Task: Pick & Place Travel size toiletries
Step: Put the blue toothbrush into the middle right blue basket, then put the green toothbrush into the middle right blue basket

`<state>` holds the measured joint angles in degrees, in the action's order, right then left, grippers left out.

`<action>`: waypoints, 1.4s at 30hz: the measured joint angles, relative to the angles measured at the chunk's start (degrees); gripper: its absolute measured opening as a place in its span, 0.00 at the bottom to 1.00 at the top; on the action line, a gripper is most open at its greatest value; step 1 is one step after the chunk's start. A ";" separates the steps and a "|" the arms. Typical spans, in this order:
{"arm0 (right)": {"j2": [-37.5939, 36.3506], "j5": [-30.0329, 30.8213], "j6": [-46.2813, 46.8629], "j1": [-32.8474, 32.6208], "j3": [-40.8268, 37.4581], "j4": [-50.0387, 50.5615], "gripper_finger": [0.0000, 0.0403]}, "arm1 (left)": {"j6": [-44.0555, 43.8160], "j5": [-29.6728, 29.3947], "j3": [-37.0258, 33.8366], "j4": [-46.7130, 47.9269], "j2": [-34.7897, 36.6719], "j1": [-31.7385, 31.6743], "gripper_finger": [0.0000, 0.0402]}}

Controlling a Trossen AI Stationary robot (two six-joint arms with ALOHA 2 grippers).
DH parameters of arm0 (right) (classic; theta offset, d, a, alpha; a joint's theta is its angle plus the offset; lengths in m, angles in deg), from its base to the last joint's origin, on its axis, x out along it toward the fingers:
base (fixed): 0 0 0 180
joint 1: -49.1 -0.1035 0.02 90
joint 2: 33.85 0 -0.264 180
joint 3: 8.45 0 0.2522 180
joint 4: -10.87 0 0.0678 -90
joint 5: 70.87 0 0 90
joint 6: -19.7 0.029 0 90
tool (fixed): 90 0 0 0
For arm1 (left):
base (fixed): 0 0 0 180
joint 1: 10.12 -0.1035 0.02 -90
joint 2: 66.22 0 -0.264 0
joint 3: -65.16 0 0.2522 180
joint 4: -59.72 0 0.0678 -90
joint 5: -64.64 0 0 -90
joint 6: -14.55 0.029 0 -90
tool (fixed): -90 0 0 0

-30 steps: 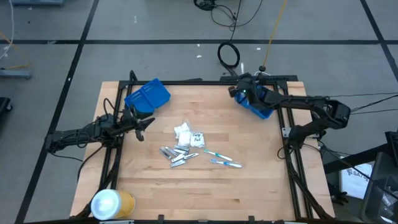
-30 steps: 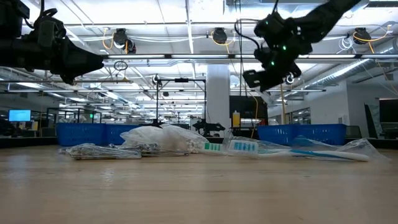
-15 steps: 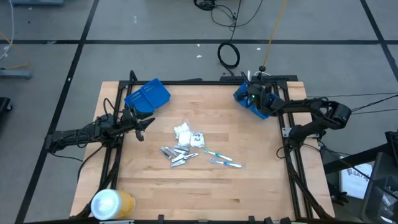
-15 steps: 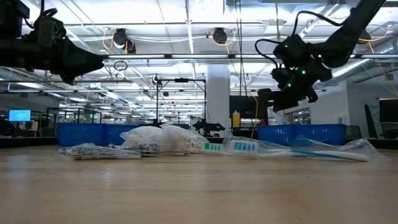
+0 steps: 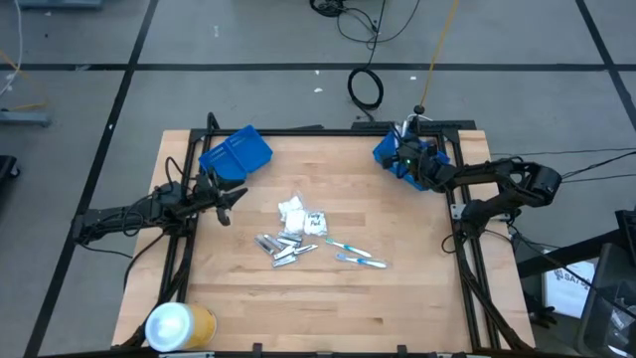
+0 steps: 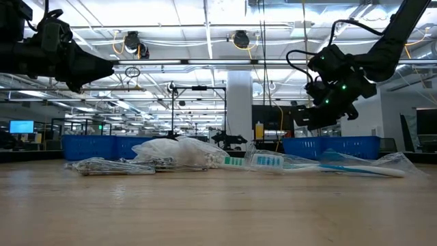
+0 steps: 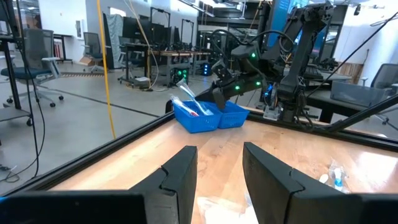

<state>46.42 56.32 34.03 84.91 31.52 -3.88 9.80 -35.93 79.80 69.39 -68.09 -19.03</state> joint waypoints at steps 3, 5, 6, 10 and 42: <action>0.00 -0.02 0.11 0.00 -0.14 -0.33 0.02 | 0.01 0.00 -0.02 -0.01 0.00 0.00 0.32; 0.00 -0.02 -0.45 0.00 -0.14 -0.51 0.05 | 0.01 0.00 0.00 -0.02 0.01 0.00 0.32; 0.00 -0.02 -0.79 0.00 -0.14 -0.72 0.07 | 0.01 0.00 -0.01 -0.01 0.00 0.00 0.32; 0.00 -0.02 -1.78 0.00 -0.14 -1.77 0.17 | 0.01 0.00 -0.02 -0.02 0.00 0.00 0.32; 4.39 -13.88 6.22 -51.92 11.42 17.14 0.42 | 0.01 0.00 0.00 0.00 0.02 0.00 0.32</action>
<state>50.80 42.44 40.25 32.99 42.94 13.26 9.82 -35.93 79.81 69.39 -68.07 -19.03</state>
